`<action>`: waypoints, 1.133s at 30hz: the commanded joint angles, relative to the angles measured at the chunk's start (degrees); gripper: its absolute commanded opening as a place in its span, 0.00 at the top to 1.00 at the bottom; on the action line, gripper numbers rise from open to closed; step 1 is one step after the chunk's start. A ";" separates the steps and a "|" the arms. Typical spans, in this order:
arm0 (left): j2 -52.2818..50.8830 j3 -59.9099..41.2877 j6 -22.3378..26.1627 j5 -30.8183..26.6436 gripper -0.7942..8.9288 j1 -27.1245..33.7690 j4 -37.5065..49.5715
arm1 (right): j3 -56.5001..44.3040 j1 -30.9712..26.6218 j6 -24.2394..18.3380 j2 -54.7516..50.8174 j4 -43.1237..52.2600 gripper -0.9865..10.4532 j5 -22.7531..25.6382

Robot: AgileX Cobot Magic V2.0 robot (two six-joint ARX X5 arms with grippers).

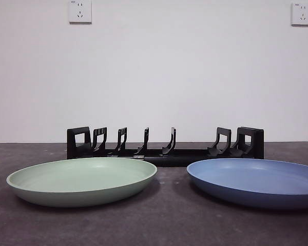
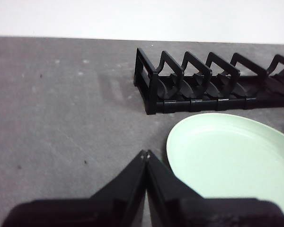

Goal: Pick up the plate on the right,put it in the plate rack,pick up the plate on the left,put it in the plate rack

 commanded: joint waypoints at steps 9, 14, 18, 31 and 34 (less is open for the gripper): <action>7.39 12.39 -4.09 5.90 0.92 0.11 -1.70 | 14.60 0.02 5.29 6.54 -0.87 0.92 -7.76; 13.73 21.84 -3.82 8.22 0.92 0.07 -7.34 | 25.14 0.02 3.89 13.86 -7.65 0.92 -10.93; 18.78 30.32 -1.92 14.19 0.92 0.07 -12.66 | 36.04 0.02 -1.53 21.05 -17.35 0.92 -15.17; 26.77 51.34 7.63 21.51 0.92 -0.11 -35.56 | 59.36 0.07 -11.23 35.39 -43.21 0.92 -21.77; 26.95 52.63 7.61 21.51 0.92 -0.85 -36.24 | 60.26 0.07 -11.69 36.02 -44.24 0.92 -22.03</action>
